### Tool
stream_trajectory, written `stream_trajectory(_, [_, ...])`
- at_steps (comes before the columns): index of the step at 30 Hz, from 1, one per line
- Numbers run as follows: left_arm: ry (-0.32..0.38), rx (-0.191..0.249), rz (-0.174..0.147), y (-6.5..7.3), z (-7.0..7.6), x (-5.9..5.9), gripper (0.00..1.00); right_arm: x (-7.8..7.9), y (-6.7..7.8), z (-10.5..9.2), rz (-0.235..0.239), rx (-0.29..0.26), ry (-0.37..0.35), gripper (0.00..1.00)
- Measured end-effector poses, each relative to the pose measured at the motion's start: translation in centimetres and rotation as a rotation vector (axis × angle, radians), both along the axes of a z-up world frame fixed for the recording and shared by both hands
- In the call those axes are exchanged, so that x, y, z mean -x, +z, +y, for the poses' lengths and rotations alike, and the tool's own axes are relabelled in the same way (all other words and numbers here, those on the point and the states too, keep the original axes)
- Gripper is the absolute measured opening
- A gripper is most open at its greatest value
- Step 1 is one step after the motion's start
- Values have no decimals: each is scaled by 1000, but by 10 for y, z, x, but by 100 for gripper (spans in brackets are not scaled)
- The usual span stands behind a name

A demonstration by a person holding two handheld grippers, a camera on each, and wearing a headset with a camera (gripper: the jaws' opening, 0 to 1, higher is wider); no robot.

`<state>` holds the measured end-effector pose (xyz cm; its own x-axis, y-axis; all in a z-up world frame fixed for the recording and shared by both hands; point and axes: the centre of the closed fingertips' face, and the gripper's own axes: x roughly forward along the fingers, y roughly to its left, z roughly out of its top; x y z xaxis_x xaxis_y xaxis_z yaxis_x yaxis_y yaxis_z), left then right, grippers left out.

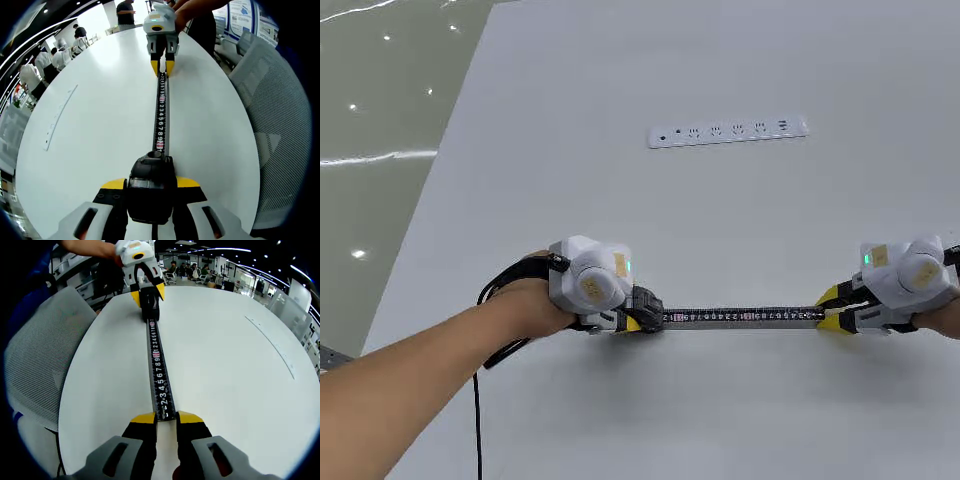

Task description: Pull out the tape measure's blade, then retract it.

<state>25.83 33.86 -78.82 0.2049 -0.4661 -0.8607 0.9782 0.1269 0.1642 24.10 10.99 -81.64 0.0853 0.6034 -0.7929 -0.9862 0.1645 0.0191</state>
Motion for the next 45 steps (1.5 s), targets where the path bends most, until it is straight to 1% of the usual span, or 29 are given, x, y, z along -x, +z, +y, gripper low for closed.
stream_trajectory(6, [-6,1,-9,0,-2,0,31,1,-1,-1,-2,14,15,12])
stream_trajectory(11, [-7,3,-7,-1,-2,-1,32,2,-1,-2,-6,19,20,12])
stream_trajectory(15, [-3,10,-7,0,-2,-1,32,0,-3,-4,-11,23,19,13])
stream_trajectory(16, [-3,11,-7,0,-2,-1,32,-2,-5,-4,-11,24,16,13])
stream_trajectory(24, [13,18,-28,-1,-2,-2,34,-4,-6,-5,-26,28,-20,14])
stream_trajectory(28, [53,12,-28,-5,1,-4,36,-8,-7,-6,-30,38,-47,16])
stream_trajectory(29, [61,19,-30,-5,1,-5,37,-9,-7,-6,-32,40,-51,17])
stream_trajectory(31, [78,26,-33,-3,1,-8,40,-11,-7,-7,-32,46,-73,20])
stream_trajectory(34, [90,31,-39,-1,1,-10,42,-13,-7,-8,-29,48,-84,21])
stream_trajectory(37, [116,47,-41,4,1,-11,45,-15,-8,-9,-26,53,-109,23])
stream_trajectory(42, [148,60,-38,8,4,-8,48,-15,-7,-12,-15,63,-145,26])
stream_trajectory(43, [158,64,-40,9,5,-8,48,-15,-7,-13,-15,61,-154,27])
stream_trajectory(45, [177,73,-47,11,7,-7,49,-16,-4,-13,-7,43,-195,28])
